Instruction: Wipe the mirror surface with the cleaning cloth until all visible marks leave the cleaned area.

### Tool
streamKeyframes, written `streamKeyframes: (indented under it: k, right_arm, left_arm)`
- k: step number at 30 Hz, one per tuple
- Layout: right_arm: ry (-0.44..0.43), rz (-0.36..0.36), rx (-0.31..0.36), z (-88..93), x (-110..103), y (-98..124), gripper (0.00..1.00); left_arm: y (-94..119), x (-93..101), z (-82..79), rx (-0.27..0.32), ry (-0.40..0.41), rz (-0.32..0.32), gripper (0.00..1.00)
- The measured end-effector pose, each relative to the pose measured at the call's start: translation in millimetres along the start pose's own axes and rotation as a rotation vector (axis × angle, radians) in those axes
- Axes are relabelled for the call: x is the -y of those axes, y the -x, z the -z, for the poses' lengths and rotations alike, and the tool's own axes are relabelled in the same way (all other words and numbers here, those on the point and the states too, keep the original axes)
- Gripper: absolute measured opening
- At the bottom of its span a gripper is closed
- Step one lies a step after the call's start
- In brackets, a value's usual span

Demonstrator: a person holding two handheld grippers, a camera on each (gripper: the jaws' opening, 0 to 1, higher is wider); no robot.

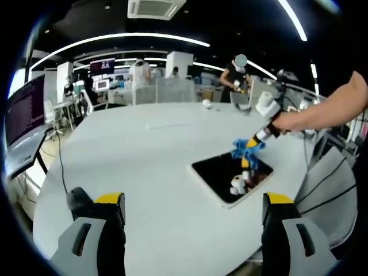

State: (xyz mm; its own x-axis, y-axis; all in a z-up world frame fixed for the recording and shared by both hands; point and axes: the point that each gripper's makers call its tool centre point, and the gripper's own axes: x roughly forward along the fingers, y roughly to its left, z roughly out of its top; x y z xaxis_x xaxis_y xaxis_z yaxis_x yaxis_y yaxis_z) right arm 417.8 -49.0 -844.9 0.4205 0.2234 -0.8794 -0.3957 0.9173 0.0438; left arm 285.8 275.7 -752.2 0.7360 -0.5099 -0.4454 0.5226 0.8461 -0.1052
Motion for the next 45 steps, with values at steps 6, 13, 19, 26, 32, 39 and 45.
streamKeyframes:
  k: [6,13,19,26,32,39,45]
  right_arm:
    - [-0.011,-0.006,-0.018,0.8,-2,-3,0.04]
    - [0.018,-0.011,-0.039,-1.1,-9,-7,0.04]
    - [0.032,-0.007,-0.047,-0.8,-10,-7,0.04]
    - [0.048,-0.007,-0.049,-1.7,-15,-6,0.04]
    - [0.059,-0.024,-0.050,-7.1,-28,-11,0.04]
    - [0.077,-0.033,-0.055,-15.6,-44,-18,0.03]
    - [0.074,-0.029,-0.066,-17.0,-49,-18,0.03]
  left_arm:
    - [3,-2.8,1.3,0.003,0.003,-0.011,1.00]
    - [3,-2.5,0.4,0.010,0.011,-0.012,1.00]
    - [2,-0.6,-0.8,0.020,0.023,-0.010,1.00]
    - [4,-2.5,0.1,0.018,0.024,-0.012,1.00]
    - [4,-2.6,1.2,0.018,0.028,-0.012,1.00]
    - [6,-1.4,1.5,0.017,0.020,-0.010,1.00]
    - [10,-6.2,2.5,0.019,0.026,-0.022,1.00]
